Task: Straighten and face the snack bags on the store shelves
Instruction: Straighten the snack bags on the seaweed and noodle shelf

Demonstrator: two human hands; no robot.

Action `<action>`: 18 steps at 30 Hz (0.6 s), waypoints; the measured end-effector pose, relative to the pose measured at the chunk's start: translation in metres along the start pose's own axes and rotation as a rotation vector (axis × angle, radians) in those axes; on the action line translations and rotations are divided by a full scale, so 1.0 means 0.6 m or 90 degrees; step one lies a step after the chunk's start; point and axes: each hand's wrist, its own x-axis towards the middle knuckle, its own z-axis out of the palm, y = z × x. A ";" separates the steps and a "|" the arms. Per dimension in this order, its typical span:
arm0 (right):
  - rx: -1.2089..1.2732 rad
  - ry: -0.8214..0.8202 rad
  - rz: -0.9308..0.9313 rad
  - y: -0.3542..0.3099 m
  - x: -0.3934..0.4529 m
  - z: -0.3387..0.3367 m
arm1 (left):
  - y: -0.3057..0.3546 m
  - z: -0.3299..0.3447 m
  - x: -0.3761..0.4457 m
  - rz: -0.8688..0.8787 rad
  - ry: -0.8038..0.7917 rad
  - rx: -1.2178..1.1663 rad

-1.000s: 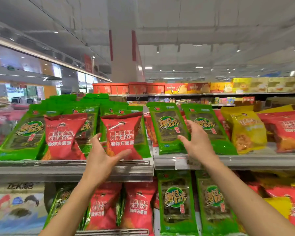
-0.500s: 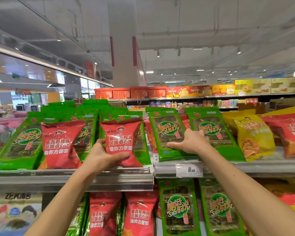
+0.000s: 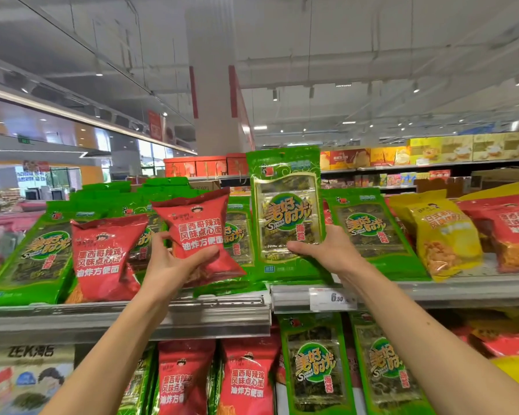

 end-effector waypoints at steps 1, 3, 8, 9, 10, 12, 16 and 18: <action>0.037 0.022 -0.026 0.002 -0.002 -0.006 | 0.003 0.009 0.002 0.004 -0.006 -0.004; 0.111 0.086 -0.056 0.002 -0.004 -0.027 | 0.013 0.035 0.004 0.008 -0.016 -0.018; 0.215 0.204 -0.078 0.007 -0.016 -0.113 | 0.031 0.137 0.011 0.009 -0.064 -0.046; 0.214 0.211 -0.076 0.015 -0.020 -0.128 | 0.032 0.159 0.011 -0.007 -0.082 -0.049; 0.212 0.218 -0.069 0.023 -0.025 -0.140 | 0.032 0.182 0.009 -0.019 -0.095 -0.047; 0.208 0.232 -0.059 0.040 -0.034 -0.160 | 0.030 0.223 0.005 -0.016 -0.107 -0.037; 0.197 0.222 -0.057 0.067 -0.051 -0.181 | 0.021 0.282 -0.005 -0.009 -0.161 -0.038; 0.180 0.207 -0.068 0.079 -0.058 -0.184 | 0.018 0.294 -0.002 -0.028 -0.178 -0.013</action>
